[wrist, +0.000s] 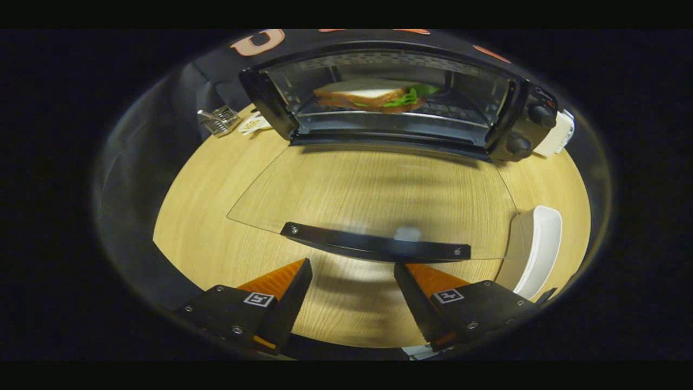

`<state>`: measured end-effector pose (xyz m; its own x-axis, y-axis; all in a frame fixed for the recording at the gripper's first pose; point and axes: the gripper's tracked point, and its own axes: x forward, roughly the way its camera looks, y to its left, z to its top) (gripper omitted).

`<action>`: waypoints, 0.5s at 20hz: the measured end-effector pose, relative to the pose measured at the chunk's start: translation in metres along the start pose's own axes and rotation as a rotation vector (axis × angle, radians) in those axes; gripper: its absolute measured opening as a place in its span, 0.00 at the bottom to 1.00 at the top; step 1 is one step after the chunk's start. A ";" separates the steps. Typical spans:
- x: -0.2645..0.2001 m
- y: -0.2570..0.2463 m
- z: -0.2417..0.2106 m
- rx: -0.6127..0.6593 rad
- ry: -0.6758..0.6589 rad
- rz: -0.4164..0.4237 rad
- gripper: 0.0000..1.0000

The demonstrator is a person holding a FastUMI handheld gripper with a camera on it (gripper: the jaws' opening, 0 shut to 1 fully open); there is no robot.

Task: Open the toaster oven, put the food inside, and close the toaster oven door.

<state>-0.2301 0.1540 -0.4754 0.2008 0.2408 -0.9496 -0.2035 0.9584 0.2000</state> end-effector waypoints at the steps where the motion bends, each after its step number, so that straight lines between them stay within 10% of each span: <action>1: -0.005 -0.002 0.011 -0.002 -0.025 -0.007 0.90; 10: -0.047 -0.021 0.134 0.074 -0.286 -0.034 0.88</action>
<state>-0.1072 0.1425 -0.4027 0.4705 0.2314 -0.8515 -0.1236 0.9728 0.1961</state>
